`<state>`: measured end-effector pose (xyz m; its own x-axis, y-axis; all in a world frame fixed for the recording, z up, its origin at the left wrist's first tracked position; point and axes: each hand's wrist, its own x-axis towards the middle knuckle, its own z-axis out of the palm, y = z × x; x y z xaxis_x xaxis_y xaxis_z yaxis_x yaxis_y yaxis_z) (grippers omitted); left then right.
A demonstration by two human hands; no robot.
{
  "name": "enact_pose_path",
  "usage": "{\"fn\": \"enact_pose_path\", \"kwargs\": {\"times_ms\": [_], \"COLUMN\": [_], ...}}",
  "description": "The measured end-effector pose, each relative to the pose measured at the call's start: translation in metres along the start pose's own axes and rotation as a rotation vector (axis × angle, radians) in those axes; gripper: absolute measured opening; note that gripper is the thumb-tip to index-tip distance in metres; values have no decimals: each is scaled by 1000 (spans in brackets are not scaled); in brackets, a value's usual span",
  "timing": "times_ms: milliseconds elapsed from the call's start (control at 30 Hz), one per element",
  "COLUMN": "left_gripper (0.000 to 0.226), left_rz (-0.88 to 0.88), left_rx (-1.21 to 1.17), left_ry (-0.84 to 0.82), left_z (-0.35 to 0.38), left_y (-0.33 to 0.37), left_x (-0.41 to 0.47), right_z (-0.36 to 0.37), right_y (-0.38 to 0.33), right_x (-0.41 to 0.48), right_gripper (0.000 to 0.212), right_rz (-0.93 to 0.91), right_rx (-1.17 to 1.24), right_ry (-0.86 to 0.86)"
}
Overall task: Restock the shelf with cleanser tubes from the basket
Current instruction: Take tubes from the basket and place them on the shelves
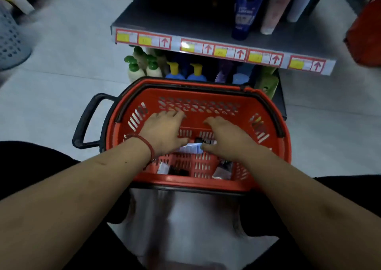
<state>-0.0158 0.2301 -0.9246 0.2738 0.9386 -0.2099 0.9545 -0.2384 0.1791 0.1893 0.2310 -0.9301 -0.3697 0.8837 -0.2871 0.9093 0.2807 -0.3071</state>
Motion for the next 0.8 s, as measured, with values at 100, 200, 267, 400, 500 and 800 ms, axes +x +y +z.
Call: {"fn": "enact_pose_path", "kwargs": {"times_ms": [100,200,267,400,500,800], "left_gripper": [62,56,55,44,43,48], "left_rz": [-69,-147,-201,-277,-306,-564], "left_rx": [-8,-2,-29,-33,-30,-45], "left_ry": [-149,-282,-343,-431,-521,-444], "left_z": [41,75,95,127,151,205], "left_y": [-16,-36,-50,-72,-83,-90], "left_x": [3,17,32,65,88,121], "right_z": [39,69,88,122,144,214], "right_y": [11,22,29,33,26,10], "right_x": [10,26,44,86,119,171], "right_gripper": [70,76,78,76,60,57], "right_rz": [52,78,78,58,46,-15], "right_rx": [26,40,23,12,57,31], "right_ry": [-132,-194,-229,-273,-245,-219]}}
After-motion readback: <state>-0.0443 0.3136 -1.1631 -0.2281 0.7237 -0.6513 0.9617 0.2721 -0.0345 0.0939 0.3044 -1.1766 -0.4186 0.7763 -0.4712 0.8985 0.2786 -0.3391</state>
